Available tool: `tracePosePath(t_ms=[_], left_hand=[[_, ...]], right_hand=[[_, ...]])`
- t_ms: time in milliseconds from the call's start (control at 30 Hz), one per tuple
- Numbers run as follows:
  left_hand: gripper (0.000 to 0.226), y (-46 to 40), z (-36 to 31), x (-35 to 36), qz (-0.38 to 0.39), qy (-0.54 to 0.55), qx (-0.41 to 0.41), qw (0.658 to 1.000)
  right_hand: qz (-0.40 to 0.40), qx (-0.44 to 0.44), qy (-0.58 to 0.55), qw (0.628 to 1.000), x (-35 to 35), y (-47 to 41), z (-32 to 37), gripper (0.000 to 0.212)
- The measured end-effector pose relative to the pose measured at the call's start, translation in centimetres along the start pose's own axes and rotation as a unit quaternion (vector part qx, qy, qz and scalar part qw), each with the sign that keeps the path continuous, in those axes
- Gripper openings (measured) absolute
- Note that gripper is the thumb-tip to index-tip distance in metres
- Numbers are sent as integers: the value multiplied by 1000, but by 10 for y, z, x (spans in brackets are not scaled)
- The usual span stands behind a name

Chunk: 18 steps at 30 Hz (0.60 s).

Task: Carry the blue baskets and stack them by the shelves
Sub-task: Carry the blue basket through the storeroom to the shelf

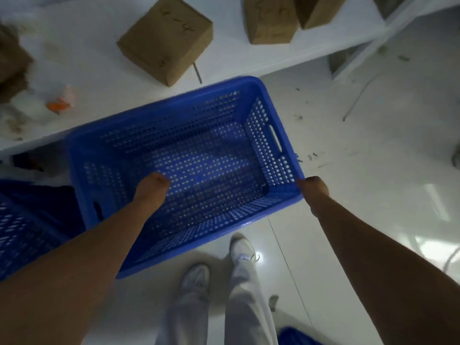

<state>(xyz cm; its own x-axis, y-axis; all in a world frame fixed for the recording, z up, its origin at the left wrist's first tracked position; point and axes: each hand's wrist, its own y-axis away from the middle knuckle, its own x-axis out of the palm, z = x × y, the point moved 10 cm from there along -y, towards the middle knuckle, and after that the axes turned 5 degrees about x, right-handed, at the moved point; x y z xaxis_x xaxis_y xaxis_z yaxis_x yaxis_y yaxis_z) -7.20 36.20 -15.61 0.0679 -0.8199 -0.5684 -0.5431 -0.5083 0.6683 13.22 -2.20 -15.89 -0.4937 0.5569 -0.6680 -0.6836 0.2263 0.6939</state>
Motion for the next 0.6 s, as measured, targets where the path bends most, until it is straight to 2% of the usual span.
tracePosePath(t_ms=[167, 300, 400, 467, 600], left_hand=[[27, 39, -61, 69, 131, -97, 72, 984], [18, 79, -102, 128, 167, -176, 124, 962], [24, 113, -130, 183, 186, -241, 169, 937], [30, 140, -145, 223, 195, -271, 207, 919], [29, 201, -159, 309, 224, -330, 259, 880]], right_hand=[[-33, 109, -81, 990, -42, 34, -129, 42], [-62, 161, -137, 975, -67, 71, -223, 36], [-63, 199, -158, 965, -74, 94, -296, 35], [-67, 223, -184, 955, -75, 108, -347, 41], [-74, 261, -258, 927, -69, 140, -448, 42]])
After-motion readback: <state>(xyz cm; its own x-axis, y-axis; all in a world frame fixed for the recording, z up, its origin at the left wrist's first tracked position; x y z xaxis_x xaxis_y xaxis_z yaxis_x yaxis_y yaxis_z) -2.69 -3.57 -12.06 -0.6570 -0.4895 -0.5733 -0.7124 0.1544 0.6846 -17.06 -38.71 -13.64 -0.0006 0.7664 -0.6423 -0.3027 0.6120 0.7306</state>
